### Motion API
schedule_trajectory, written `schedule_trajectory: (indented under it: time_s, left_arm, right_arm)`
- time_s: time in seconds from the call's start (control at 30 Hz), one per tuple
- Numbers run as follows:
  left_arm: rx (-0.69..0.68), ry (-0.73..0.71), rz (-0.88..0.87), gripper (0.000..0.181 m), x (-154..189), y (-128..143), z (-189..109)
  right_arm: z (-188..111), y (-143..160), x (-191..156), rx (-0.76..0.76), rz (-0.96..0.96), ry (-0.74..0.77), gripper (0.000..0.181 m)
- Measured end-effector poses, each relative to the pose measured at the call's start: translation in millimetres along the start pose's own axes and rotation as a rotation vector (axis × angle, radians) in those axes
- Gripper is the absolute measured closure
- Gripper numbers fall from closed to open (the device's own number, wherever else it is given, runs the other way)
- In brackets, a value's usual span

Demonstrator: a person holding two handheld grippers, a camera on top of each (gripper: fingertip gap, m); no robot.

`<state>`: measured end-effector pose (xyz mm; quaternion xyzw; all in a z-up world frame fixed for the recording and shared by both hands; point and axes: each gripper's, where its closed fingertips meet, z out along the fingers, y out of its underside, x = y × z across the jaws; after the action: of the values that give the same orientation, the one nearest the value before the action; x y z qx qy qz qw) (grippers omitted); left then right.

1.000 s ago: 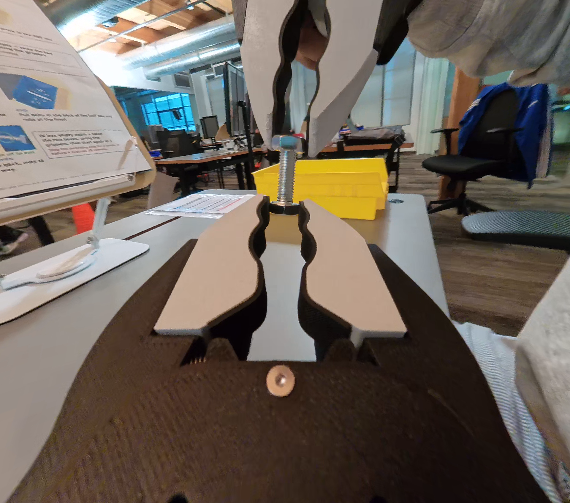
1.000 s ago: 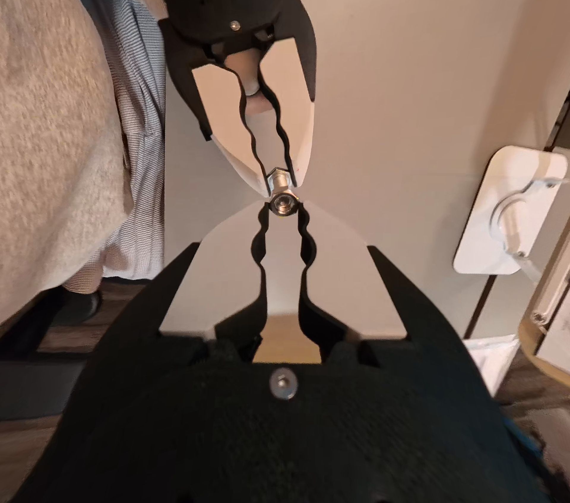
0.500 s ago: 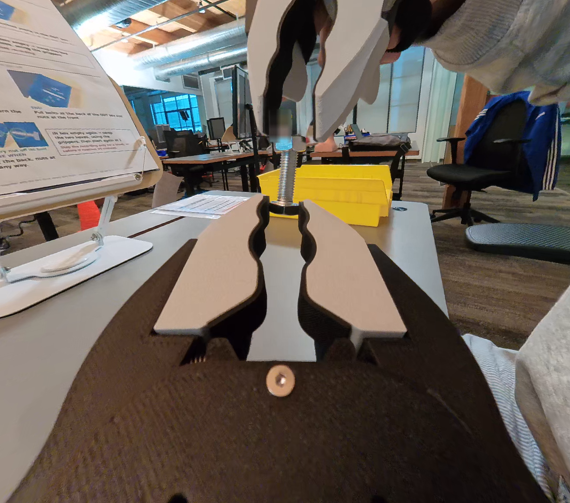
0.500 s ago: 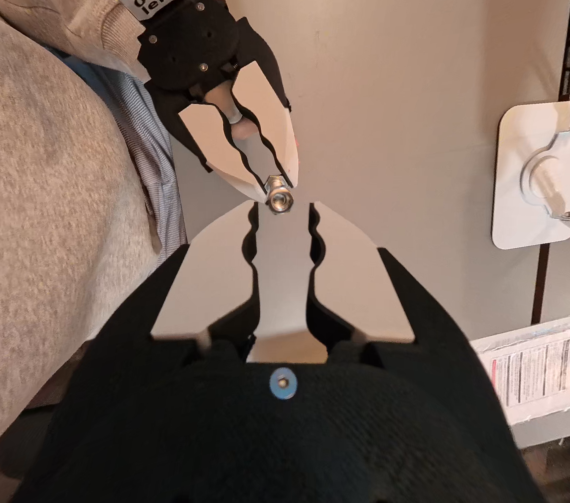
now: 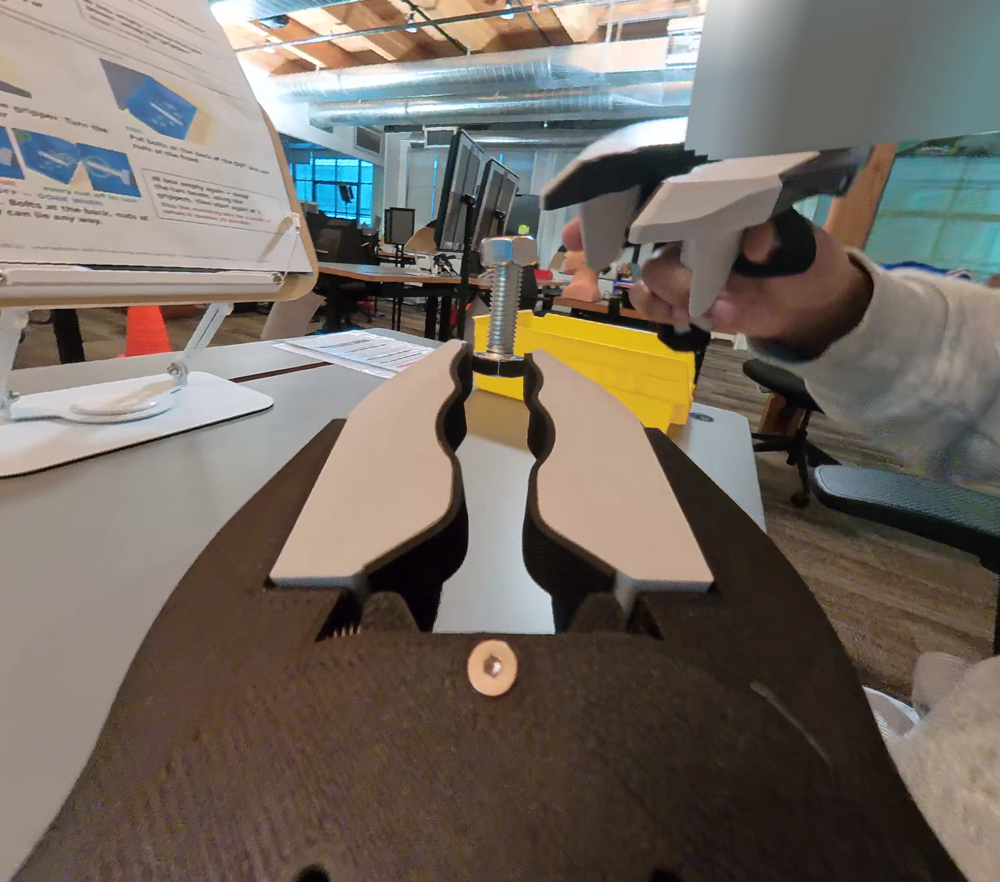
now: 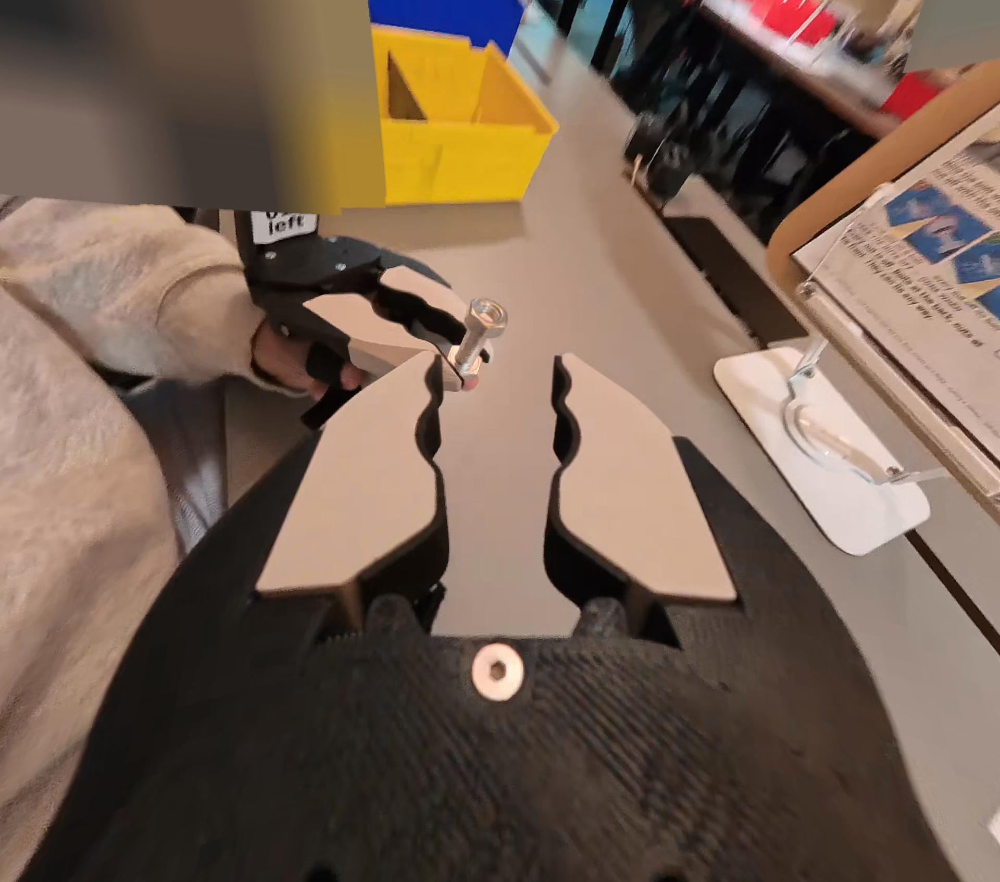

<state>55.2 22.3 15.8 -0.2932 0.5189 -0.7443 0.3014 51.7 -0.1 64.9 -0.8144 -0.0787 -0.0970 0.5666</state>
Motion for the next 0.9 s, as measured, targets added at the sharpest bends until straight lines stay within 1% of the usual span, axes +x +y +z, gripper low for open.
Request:
schedule_trajectory:
  time_s: [0.07,0.17,0.27,0.3,0.37,0.43,0.57,0.73,0.9]
  left_arm:
    - [-0.008,-0.035,0.003,0.162,-4.7,1.4,-0.6]
    - [-0.015,-0.089,0.015,0.162,-6.5,1.7,0.0]
    - [-0.013,-0.106,0.026,0.162,2.4,0.2,5.8]
    - [-0.008,-0.098,0.051,0.162,7.7,-1.9,8.8]
    - [-0.017,-0.079,0.127,0.162,17.0,-4.7,15.3]
    - [-0.012,-0.072,0.16,0.162,23.6,-6.3,20.0]
    - [-0.009,-0.058,0.134,0.162,36.9,-1.2,23.5]
    - [-0.023,0.006,0.115,0.162,53.8,6.6,23.6]
    - [-0.039,0.044,0.091,0.162,55.4,13.2,17.4]
  right_arm:
    - [-1.6,2.1,1.6,0.1,0.033,0.024,0.144]
    - [-5.1,7.0,0.7,0.232,0.104,0.015,0.146]
    - [-11.7,20.6,-5.4,0.354,0.205,-0.033,0.151]
    - [-15.2,25.0,-8.7,0.391,0.223,-0.058,0.151]
    - [-21.5,31.4,-6.2,0.437,0.225,-0.045,0.152]
    - [-24.2,32.4,-1.4,0.438,0.21,-0.028,0.15]
    - [-30.4,22.9,-1.9,0.424,0.166,-0.037,0.147]
    - [-34.6,6.8,-12.9,0.437,0.16,-0.106,0.146]
    - [-33.5,-8.3,-21.4,0.374,0.186,-0.187,0.143]
